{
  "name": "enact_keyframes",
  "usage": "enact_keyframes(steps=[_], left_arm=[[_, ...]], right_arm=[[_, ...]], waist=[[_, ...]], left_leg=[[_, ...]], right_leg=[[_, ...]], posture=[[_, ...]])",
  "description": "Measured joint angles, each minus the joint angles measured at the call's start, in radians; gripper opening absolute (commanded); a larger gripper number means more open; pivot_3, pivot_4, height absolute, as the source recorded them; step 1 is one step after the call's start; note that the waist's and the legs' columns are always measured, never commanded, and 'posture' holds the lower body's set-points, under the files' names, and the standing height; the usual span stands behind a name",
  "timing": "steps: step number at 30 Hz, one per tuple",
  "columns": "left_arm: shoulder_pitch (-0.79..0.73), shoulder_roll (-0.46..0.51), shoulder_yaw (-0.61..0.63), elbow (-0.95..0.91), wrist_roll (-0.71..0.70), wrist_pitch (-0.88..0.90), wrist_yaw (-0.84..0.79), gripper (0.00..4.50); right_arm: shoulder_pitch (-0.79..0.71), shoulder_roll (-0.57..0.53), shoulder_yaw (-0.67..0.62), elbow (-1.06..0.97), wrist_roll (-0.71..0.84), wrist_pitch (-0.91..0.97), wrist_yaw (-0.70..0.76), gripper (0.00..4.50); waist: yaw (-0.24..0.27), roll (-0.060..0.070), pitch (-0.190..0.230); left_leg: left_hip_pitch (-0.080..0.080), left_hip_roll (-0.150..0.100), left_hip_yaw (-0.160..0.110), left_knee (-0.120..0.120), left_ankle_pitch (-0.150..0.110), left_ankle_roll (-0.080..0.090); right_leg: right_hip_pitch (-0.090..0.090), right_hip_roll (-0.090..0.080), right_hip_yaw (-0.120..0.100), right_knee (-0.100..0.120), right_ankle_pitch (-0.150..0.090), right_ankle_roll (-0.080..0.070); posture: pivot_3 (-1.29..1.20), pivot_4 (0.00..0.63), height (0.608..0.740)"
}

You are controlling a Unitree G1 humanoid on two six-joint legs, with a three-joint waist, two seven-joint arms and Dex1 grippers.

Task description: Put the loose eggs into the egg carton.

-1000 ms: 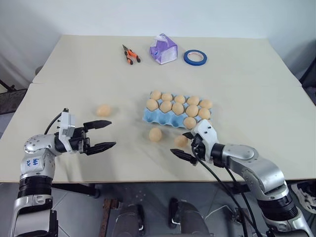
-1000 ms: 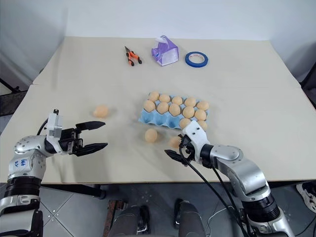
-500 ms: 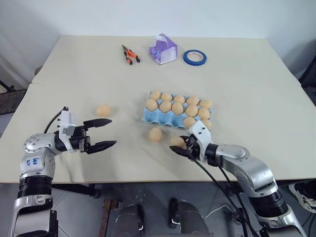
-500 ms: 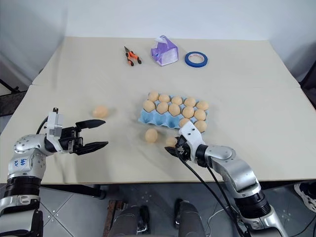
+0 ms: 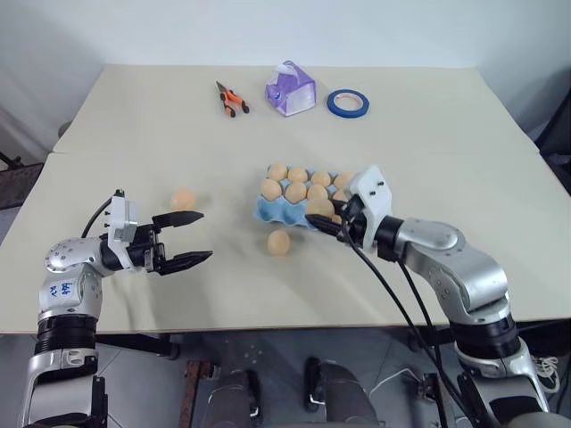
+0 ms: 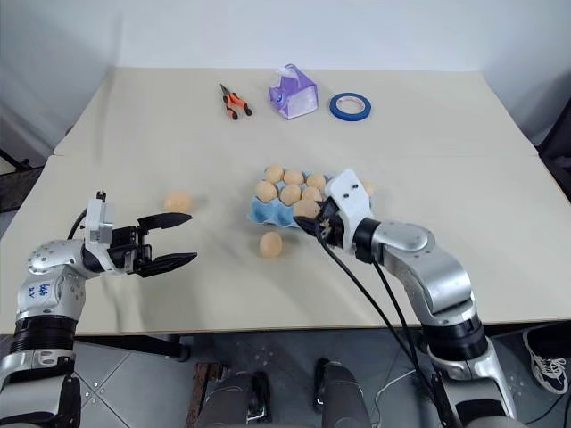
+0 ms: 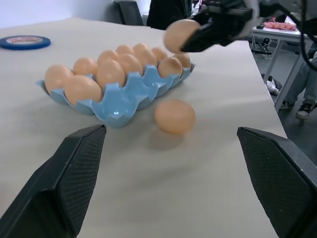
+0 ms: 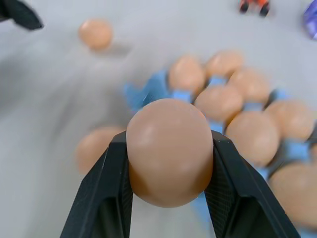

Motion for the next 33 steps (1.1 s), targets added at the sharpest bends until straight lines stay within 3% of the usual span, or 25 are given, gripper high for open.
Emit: enact_keyframes(steps=[2,11,20,26,33], left_arm=[[-0.002,-0.001,0.000,0.001,0.000,0.000,0.000,4.50],[0.000,-0.002,0.000,-0.001,-0.002,0.000,0.003,4.50],[0.004,-0.004,0.000,-0.003,-0.015,-0.001,0.013,4.50],[0.034,-0.001,0.028,-0.013,-0.020,-0.001,0.039,4.50],[0.145,0.039,0.085,-0.051,-0.026,0.000,0.058,4.50]], right_arm=[[-0.012,0.003,0.010,0.062,-0.026,-0.027,-0.002,1.51],[-0.037,0.011,0.039,0.135,-0.068,-0.084,0.025,4.46],[-0.028,-0.034,0.029,0.093,-0.051,-0.081,0.087,4.46],[0.204,-0.232,-0.107,-0.066,0.084,-0.113,0.305,4.46],[0.400,-0.316,-0.321,-0.080,0.222,-0.255,0.524,4.46]], waist=[[-0.001,0.000,0.000],[-0.004,0.000,0.000],[-0.003,0.000,0.000],[0.005,0.000,0.000],[-0.003,0.000,0.000]], left_leg=[[0.000,0.000,0.001,0.000,0.001,0.002],[0.000,0.001,0.002,0.000,0.003,-0.001],[0.000,0.000,0.002,0.000,0.002,-0.001],[-0.001,0.000,0.001,0.000,-0.002,0.005],[0.002,0.001,0.004,0.000,-0.006,0.001]], right_leg=[[0.000,0.000,0.000,0.000,0.000,0.000],[0.000,0.000,0.000,0.001,0.000,0.000],[-0.001,0.000,0.001,0.000,0.000,0.000],[0.001,0.000,-0.002,-0.004,0.000,0.002],[0.001,0.001,-0.004,-0.003,0.000,0.002]], posture=[[0.00,0.150,0.740],[0.00,0.150,0.740],[0.00,0.150,0.740],[0.00,0.150,0.740],[0.00,0.150,0.740]])
